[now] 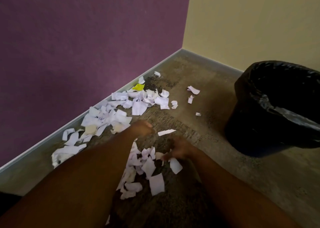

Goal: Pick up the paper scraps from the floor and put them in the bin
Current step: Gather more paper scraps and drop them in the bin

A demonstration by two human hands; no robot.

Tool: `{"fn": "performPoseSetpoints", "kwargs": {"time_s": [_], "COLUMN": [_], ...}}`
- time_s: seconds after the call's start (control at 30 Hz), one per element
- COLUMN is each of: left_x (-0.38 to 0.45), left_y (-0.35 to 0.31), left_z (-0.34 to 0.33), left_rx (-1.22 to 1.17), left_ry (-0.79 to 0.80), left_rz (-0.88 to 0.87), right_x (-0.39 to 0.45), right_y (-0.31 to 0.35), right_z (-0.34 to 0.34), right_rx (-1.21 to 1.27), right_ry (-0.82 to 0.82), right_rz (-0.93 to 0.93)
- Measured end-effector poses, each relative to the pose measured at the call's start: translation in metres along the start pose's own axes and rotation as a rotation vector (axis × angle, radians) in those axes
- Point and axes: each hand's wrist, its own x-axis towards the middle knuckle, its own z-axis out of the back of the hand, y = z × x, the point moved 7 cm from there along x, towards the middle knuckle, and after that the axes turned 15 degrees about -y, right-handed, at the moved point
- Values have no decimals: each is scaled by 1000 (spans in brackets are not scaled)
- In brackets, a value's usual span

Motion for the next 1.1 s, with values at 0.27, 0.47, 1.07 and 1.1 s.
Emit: {"fn": "performPoseSetpoints", "kwargs": {"time_s": [0.27,0.47,1.07,1.1], "left_x": [-28,-69,-78,-75], "left_y": [106,136,198,203], "left_z": [-5,-8,-14,-16], "left_rx": [524,666,661,638], "left_ry": [149,281,-88,-91], "left_rz": [-142,-186,-66,-48], "right_x": [-31,-27,-9,-9], "right_y": [-12,7,91,94], "right_z": [-47,-77,-172,-176], "right_rx": [-456,-475,-317,-313], "right_ry": [247,134,96,98], "right_rz": [169,366,423,421]}}
